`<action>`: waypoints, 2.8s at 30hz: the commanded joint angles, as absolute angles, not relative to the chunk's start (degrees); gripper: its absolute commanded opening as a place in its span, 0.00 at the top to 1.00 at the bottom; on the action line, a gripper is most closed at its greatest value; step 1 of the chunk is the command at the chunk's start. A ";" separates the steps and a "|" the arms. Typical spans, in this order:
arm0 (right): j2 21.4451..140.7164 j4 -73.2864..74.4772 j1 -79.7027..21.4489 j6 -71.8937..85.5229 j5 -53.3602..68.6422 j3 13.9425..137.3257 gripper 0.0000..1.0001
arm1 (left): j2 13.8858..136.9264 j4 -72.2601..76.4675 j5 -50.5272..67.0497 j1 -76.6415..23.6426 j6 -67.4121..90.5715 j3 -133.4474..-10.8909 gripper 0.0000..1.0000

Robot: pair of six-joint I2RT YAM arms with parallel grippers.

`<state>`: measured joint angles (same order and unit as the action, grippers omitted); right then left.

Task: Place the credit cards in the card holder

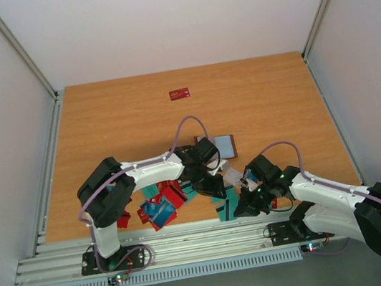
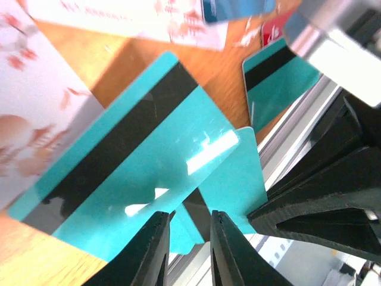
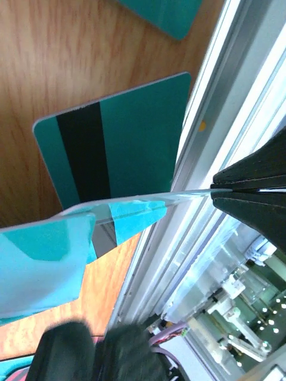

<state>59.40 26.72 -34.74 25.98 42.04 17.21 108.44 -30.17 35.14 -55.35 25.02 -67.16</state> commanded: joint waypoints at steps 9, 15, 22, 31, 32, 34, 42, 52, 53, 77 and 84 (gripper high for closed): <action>55.03 56.83 -35.16 21.16 29.50 29.75 0.99 | 100.34 -35.58 29.06 -53.06 26.05 -71.23 0.73; 53.07 59.83 -34.92 19.09 28.92 37.37 0.99 | 94.52 -41.23 22.16 -51.61 25.34 -74.36 0.69; 56.99 60.76 -31.55 12.38 29.29 48.81 0.99 | 86.01 -45.98 18.02 -46.93 26.30 -76.24 0.53; 61.39 53.95 -24.74 2.66 44.59 58.13 0.99 | 80.08 -43.13 28.50 -40.44 28.79 -78.87 0.31; 61.69 52.50 -24.01 2.53 46.30 58.91 0.99 | 80.11 -42.01 31.32 -40.21 30.04 -79.30 0.31; 62.17 49.78 -22.37 3.38 50.35 60.31 0.99 | 79.87 -37.75 37.07 -39.49 33.44 -79.05 0.32; 67.39 39.21 -17.10 6.27 64.79 66.96 0.99 | 79.49 -22.51 49.83 -33.24 44.40 -77.86 0.36; 72.51 29.93 -16.17 7.79 73.81 69.66 0.99 | 85.68 0.91 59.75 -29.75 51.08 -73.34 0.55; 72.51 29.35 -16.17 8.18 73.80 69.84 0.99 | 85.85 2.97 60.07 -29.38 52.54 -72.69 0.57; 76.99 51.87 -8.80 -3.67 53.32 71.83 0.69 | 91.07 -11.77 49.79 -28.39 44.05 -72.69 1.00; 78.14 50.17 -6.42 -1.07 45.87 65.06 0.70 | 99.02 -24.72 47.07 -28.65 30.64 -77.34 1.00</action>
